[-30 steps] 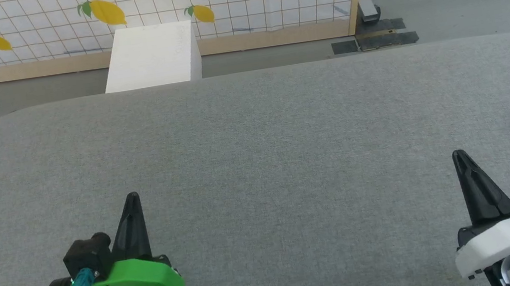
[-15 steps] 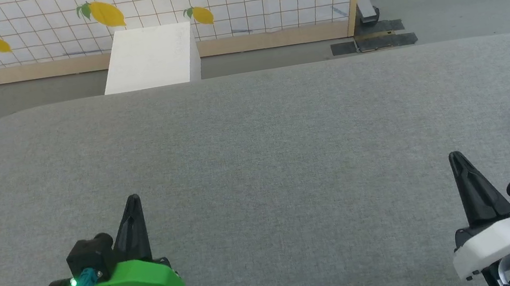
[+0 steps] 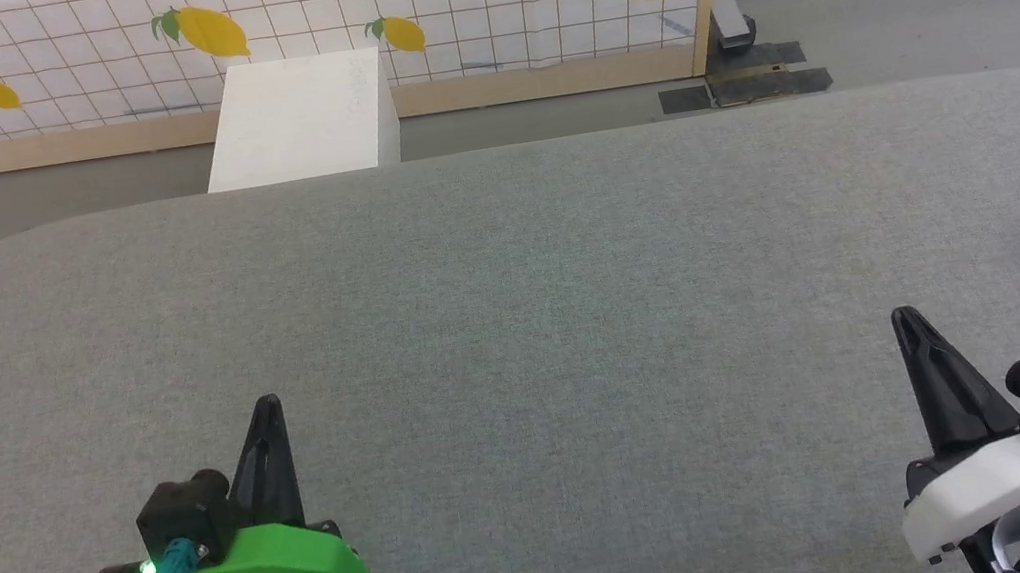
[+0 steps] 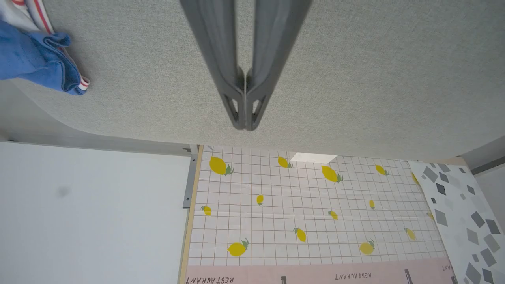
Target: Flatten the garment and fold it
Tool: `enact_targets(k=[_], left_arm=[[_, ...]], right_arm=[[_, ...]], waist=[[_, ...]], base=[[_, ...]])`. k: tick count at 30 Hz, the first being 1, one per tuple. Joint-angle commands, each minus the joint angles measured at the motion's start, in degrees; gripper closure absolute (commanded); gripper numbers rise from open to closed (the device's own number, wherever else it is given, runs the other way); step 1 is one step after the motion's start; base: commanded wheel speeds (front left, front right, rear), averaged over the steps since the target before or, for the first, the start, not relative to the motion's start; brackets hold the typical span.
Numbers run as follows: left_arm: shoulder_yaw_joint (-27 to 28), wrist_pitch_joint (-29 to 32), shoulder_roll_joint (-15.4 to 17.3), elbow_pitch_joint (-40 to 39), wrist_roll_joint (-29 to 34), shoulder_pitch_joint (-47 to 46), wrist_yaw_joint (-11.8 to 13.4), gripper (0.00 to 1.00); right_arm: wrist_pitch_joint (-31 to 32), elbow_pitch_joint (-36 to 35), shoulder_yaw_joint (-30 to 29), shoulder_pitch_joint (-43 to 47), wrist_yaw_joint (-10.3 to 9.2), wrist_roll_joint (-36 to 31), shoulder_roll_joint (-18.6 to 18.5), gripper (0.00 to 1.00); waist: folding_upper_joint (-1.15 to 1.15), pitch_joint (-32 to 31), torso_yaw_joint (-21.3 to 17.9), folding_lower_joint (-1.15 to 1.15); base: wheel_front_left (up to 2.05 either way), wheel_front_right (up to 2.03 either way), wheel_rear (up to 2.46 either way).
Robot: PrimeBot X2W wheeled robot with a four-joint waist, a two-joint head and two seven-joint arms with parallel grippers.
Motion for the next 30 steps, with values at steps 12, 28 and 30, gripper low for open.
enact_targets(k=[12, 28, 30], left_arm=[[0.24, 1.67, -0.33, -1.75, 1.93, 1.4, 0.61, 1.0], [0.36, 3.54, -0.46, -3.63, 3.48, 2.27, 1.06, 1.0], [0.37, 3.77, -0.48, -3.86, 3.67, 2.38, 1.12, 1.0]], right_arm=[[0.74, 0.26, 0.46, -0.97, -0.04, -0.91, 0.08, 1.0], [1.58, 0.35, 0.89, -1.24, -0.05, -1.5, 0.11, 1.0], [1.68, 0.37, 0.94, -1.27, -0.05, -1.57, 0.11, 1.0]], waist=[[0.0, -0.16, -0.14, 0.0], [0.0, -0.36, -0.34, 0.0], [0.0, -0.39, -0.36, 0.0]], base=[[0.0, 0.0, 0.0], [0.0, 0.0, 0.0], [0.0, 0.0, 0.0]])
